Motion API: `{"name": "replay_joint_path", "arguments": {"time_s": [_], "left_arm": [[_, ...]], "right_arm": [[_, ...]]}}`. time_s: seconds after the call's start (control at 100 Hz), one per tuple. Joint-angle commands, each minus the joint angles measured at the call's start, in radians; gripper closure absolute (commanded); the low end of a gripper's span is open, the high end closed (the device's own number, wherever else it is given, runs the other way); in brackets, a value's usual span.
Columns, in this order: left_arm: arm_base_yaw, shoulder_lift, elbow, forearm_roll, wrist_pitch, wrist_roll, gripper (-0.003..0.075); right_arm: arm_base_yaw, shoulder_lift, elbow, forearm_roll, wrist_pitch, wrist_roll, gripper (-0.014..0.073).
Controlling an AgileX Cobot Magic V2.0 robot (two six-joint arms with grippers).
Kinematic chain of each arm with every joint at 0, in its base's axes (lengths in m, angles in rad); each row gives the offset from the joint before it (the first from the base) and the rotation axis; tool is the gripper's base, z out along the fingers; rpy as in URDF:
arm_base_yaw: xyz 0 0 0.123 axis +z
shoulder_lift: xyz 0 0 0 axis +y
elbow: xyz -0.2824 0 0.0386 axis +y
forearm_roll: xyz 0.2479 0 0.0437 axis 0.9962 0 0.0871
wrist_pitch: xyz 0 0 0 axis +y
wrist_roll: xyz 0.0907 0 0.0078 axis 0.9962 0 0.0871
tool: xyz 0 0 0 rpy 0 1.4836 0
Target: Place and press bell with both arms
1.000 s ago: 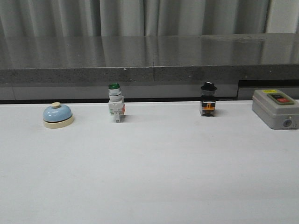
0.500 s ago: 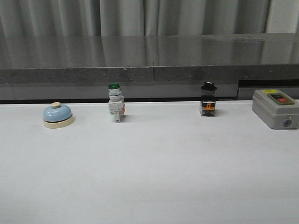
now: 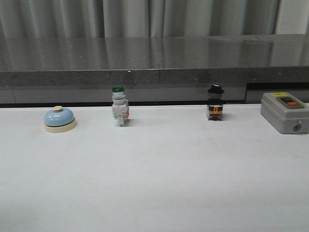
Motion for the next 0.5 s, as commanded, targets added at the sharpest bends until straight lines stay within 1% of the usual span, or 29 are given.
{"name": "replay_joint_path", "arguments": {"time_s": [0.0,0.1,0.24,0.49], "left_arm": [[-0.008,0.001,-0.037,-0.077,-0.056,0.04,0.0031],[-0.008,0.035,-0.05,-0.137,-0.044,0.092,0.0031],[-0.017,0.132,-0.086,-0.207,-0.03,0.15,0.0031],[-0.136,0.366,-0.187,-0.209,-0.114,0.175,0.0031]], "right_arm": [[-0.006,-0.016,-0.014,-0.01,-0.085,-0.001,0.0654],[-0.006,-0.016,-0.014,-0.01,-0.085,-0.001,0.0654],[-0.006,-0.016,-0.014,-0.01,-0.085,-0.001,0.0654],[-0.006,-0.016,-0.014,-0.01,-0.085,-0.001,0.0654]]}}
